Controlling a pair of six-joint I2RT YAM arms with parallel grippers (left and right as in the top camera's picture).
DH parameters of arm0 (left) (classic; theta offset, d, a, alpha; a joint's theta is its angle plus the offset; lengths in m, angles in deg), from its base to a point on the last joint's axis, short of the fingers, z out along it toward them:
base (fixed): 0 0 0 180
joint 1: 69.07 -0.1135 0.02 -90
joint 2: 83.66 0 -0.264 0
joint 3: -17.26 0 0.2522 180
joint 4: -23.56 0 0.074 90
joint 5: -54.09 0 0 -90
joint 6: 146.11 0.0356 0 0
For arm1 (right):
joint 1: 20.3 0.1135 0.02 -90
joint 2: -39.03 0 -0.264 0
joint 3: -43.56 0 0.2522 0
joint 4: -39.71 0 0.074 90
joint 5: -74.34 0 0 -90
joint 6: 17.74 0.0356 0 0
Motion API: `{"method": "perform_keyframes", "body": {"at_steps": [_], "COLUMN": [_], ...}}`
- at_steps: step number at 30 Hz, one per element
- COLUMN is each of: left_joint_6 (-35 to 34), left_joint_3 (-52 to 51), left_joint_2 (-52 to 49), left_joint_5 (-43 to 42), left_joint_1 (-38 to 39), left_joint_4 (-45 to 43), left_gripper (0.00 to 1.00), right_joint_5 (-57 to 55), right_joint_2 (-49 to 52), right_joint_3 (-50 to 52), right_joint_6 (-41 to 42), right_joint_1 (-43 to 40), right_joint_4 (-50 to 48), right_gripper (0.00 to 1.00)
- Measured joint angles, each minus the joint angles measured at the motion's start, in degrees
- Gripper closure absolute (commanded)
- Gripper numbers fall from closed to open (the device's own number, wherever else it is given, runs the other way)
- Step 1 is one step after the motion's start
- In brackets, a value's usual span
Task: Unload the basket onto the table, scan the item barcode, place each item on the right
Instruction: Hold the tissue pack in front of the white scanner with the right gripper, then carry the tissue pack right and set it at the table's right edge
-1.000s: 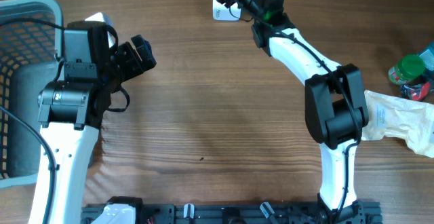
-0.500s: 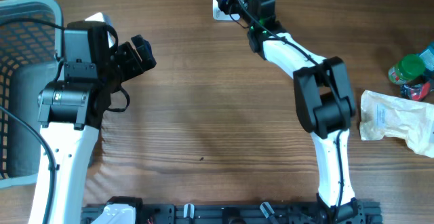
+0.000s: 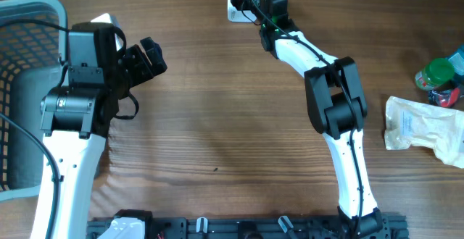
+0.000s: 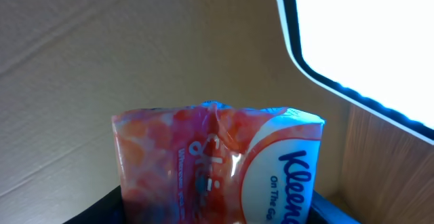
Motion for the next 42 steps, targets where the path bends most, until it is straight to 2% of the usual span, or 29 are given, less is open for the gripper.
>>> {"method": "perform_keyframes", "body": {"at_steps": [7, 11, 14, 23, 26, 28, 30, 32, 35, 42], "left_joint_6": [0.0, 0.0, 0.0, 0.0, 0.0, 0.0, 0.0, 0.0, 0.0, 0.0], "left_joint_3": [0.0, 0.0, 0.0, 0.0, 0.0, 0.0, 0.0, 0.0, 0.0, 0.0], "left_joint_2": [0.0, 0.0, 0.0, 0.0, 0.0, 0.0, 0.0, 0.0, 0.0, 0.0], "left_joint_5": [0.0, 0.0, 0.0, 0.0, 0.0, 0.0, 0.0, 0.0, 0.0, 0.0], "left_joint_1": [0.0, 0.0, 0.0, 0.0, 0.0, 0.0, 0.0, 0.0, 0.0, 0.0], "left_joint_4": [0.0, 0.0, 0.0, 0.0, 0.0, 0.0, 0.0, 0.0, 0.0, 0.0], "left_gripper": [0.00, 0.00, 0.00, 0.00, 0.00, 0.00, 0.00, 0.00, 0.00, 0.00], "right_joint_5": [1.5, 3.9, 5.1, 9.8, 10.6, 11.3, 12.5, 14.3, 18.1, 28.5], "right_joint_2": [0.0, 0.0, 0.0, 0.0, 0.0, 0.0, 0.0, 0.1, 0.1, 0.1], "right_joint_3": [0.0, 0.0, 0.0, 0.0, 0.0, 0.0, 0.0, 0.0, -0.2, -0.3], "right_joint_6": [0.0, 0.2, 0.2, 0.2, 0.2, 0.0, -2.8, -9.8, -18.8, -31.1], "right_joint_1": [0.5, 0.7, 0.7, -0.9, -2.0, -2.8, -4.0, -5.5, -8.9, -16.4], "right_joint_4": [1.9, 2.9, 2.6, 3.5, 4.9, 5.3, 4.3, -0.1, -3.4, -11.2], "right_gripper": [0.43, 0.34, 0.32, 0.33, 0.38, 0.37, 0.42, 0.48, 0.47, 0.47]}}
